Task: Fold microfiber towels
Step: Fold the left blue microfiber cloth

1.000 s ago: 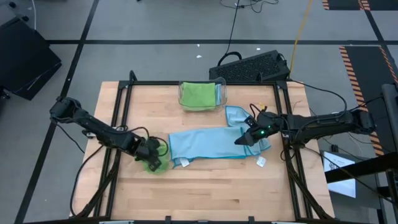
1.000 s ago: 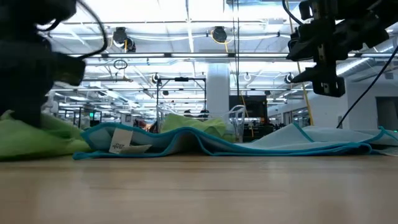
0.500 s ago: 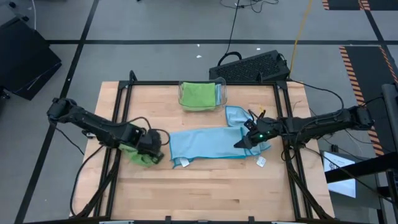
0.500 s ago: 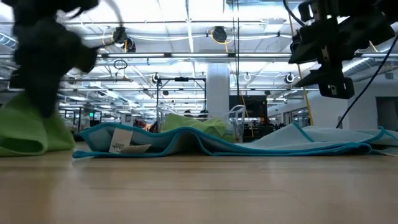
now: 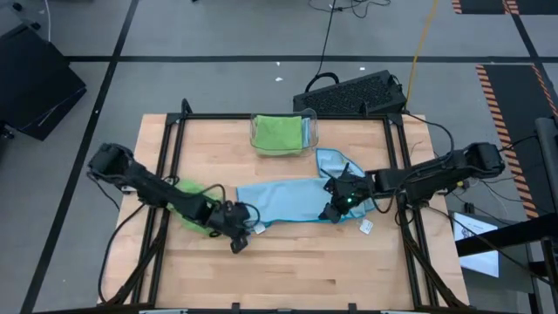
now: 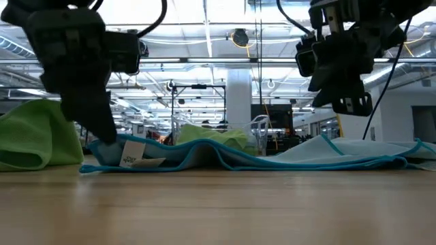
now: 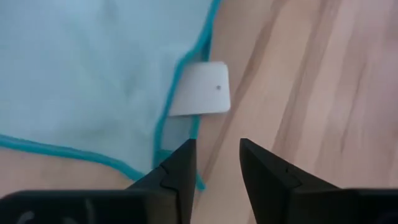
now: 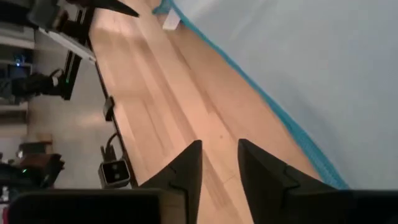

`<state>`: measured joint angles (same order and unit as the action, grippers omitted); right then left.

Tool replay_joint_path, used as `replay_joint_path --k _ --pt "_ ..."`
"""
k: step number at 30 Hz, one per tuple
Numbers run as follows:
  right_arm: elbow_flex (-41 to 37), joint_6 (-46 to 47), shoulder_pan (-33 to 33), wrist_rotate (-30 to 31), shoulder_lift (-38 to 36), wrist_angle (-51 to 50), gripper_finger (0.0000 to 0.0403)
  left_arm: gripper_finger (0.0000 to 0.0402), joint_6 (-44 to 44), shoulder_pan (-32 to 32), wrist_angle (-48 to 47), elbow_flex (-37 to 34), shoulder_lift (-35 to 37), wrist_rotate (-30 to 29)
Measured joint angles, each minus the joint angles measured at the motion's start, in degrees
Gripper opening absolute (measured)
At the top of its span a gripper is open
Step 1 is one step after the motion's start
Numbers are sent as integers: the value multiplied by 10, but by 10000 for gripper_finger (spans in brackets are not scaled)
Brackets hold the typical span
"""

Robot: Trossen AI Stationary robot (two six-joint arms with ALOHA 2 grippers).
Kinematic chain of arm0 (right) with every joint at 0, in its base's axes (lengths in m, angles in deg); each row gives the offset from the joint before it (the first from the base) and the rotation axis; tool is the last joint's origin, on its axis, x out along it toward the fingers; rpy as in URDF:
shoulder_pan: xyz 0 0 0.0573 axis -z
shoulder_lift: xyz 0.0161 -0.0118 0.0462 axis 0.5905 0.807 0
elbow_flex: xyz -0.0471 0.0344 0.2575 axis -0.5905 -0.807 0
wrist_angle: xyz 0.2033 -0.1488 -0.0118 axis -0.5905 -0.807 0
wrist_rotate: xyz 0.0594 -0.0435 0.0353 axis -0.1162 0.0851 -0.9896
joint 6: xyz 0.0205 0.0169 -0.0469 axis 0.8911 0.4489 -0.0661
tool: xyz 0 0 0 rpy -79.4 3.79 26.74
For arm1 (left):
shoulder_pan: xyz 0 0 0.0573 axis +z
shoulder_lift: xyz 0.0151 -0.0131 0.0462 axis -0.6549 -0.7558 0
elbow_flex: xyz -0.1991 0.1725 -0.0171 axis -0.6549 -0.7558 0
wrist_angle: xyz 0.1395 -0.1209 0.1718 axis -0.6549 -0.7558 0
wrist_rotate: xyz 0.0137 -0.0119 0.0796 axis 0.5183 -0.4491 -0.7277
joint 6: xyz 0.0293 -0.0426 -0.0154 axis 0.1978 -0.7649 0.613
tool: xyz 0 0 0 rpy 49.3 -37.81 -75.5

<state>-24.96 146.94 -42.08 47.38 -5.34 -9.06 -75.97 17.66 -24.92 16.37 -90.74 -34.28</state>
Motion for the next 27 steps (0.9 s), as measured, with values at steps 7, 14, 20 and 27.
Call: replay_joint_path --k 7,14,20,27 --pt "2 16 -11 1 -4 9 77 85 -4 -8 45 0 -66 -18" --pt "2 22 -11 0 -4 24 76 33 -3 -9 31 2 -83 -8" --pt "2 21 -14 1 -4 28 76 5 -4 -15 -18 1 -56 72" --pt "2 10 -26 6 -4 20 76 19 -14 -27 -73 -1 -23 98"
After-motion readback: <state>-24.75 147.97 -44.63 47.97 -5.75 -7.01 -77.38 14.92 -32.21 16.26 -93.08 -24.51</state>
